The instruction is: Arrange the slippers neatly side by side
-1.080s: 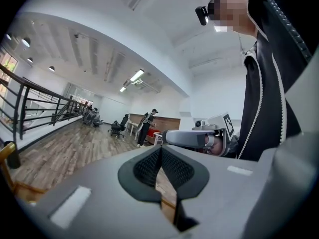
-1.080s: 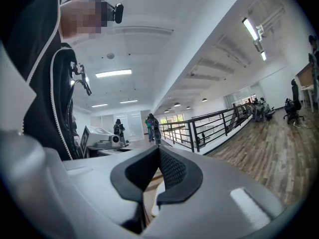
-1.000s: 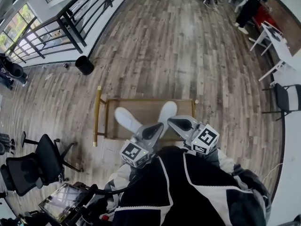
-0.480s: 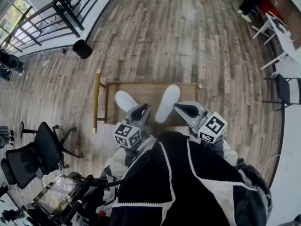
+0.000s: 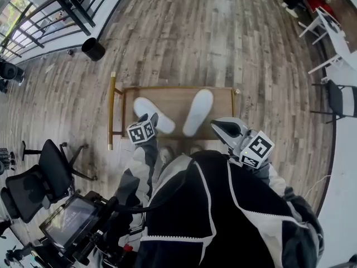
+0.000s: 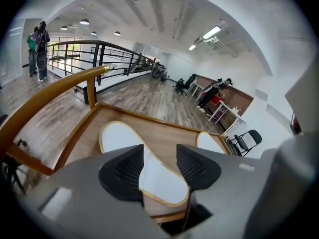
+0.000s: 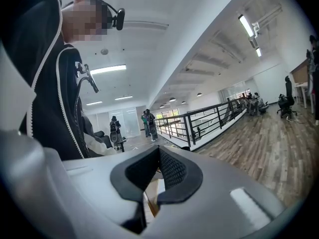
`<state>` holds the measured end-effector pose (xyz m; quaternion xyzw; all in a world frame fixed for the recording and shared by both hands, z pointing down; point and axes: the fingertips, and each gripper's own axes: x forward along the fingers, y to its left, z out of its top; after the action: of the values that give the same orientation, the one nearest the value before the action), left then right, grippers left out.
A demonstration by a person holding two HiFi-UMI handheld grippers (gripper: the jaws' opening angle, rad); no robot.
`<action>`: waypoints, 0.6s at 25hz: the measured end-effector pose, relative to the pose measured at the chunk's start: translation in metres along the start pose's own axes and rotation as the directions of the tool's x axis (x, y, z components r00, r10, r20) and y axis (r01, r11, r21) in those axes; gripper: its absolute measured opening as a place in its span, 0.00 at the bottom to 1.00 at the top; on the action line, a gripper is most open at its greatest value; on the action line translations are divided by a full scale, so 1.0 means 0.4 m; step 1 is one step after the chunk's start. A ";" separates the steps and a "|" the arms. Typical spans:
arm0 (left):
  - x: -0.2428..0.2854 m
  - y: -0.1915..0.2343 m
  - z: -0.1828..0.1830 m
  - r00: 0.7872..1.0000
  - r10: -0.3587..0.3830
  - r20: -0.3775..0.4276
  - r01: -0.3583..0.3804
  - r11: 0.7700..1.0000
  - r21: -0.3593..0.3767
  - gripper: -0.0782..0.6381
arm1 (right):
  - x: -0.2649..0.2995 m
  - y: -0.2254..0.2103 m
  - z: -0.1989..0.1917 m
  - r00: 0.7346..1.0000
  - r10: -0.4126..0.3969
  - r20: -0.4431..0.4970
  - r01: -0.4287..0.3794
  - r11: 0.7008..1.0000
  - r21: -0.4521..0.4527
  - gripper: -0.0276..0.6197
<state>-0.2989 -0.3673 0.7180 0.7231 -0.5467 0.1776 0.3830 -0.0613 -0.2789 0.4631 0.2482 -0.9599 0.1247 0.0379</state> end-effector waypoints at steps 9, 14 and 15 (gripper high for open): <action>0.120 0.036 -0.046 0.990 0.067 -0.121 -0.073 0.997 -0.039 0.40 | -0.046 -0.012 -0.026 0.998 -0.056 -0.027 0.057 0.998 0.014 0.05; 0.152 0.055 -0.055 0.980 0.089 -0.177 -0.098 0.994 -0.041 0.40 | -0.051 -0.016 -0.026 0.996 -0.079 -0.036 0.080 0.996 0.025 0.05; 0.154 0.061 -0.060 0.978 0.098 -0.185 -0.107 0.994 -0.038 0.40 | -0.054 -0.016 -0.026 0.996 -0.081 -0.036 0.082 0.996 0.025 0.05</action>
<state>-0.2967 -0.3924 0.7840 0.6654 -0.5499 0.2494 0.4390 -0.0394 -0.2717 0.4716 0.2855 -0.9464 0.1399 0.0567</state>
